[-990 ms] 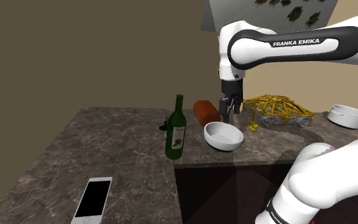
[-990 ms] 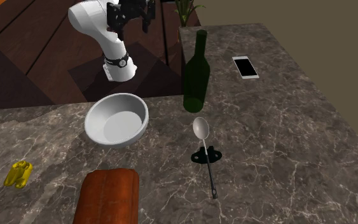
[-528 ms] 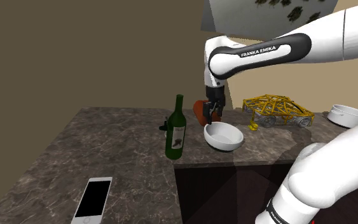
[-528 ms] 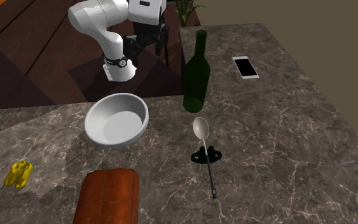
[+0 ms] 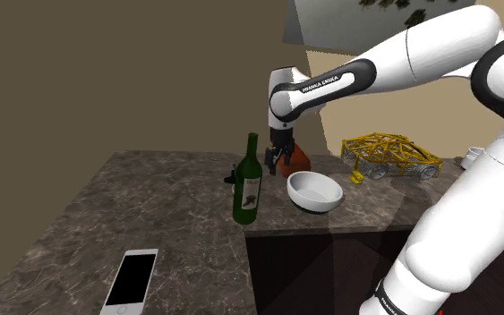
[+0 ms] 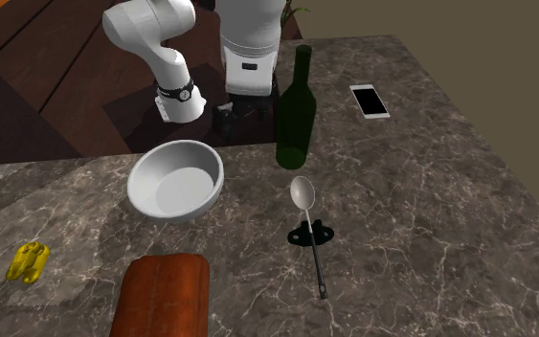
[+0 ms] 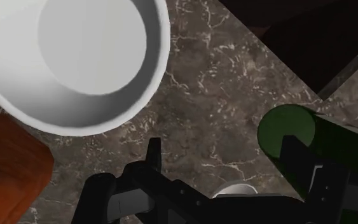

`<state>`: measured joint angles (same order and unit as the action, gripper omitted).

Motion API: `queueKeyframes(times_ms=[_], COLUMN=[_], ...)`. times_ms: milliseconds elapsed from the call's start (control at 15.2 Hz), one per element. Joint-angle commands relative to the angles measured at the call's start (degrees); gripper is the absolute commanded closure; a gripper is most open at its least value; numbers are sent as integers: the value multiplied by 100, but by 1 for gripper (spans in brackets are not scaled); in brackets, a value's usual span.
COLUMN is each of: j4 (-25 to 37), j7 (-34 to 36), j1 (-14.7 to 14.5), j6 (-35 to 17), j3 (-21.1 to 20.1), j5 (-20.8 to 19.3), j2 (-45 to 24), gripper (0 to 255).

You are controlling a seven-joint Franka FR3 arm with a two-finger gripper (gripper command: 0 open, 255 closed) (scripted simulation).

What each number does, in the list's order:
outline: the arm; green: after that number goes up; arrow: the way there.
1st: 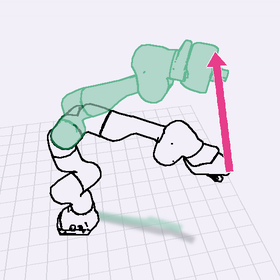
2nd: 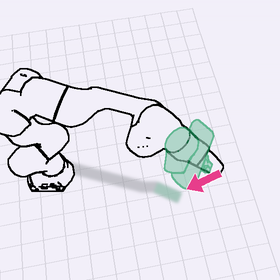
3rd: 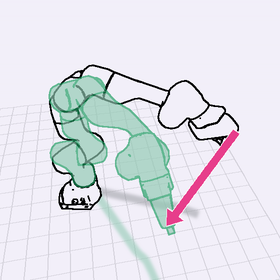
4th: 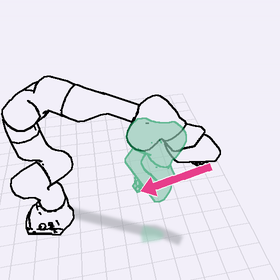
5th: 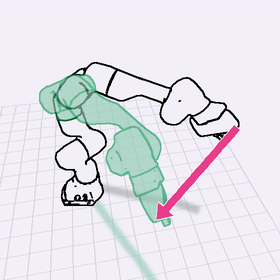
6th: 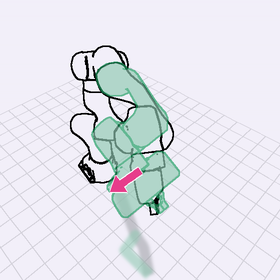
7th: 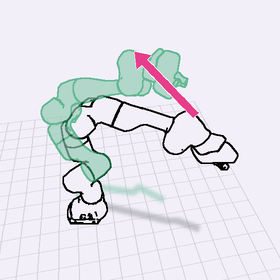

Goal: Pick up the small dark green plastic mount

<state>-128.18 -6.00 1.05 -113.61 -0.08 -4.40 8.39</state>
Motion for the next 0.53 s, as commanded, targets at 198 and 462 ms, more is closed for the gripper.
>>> queueKeyframes(times_ms=[198, 462], j4=[709, 1424], j7=[-197, -355], j1=[21, 46], j6=[-528, -779], j3=[44, 42], j5=[103, 210], j2=[-1068, -1906], gripper=[0, 0])
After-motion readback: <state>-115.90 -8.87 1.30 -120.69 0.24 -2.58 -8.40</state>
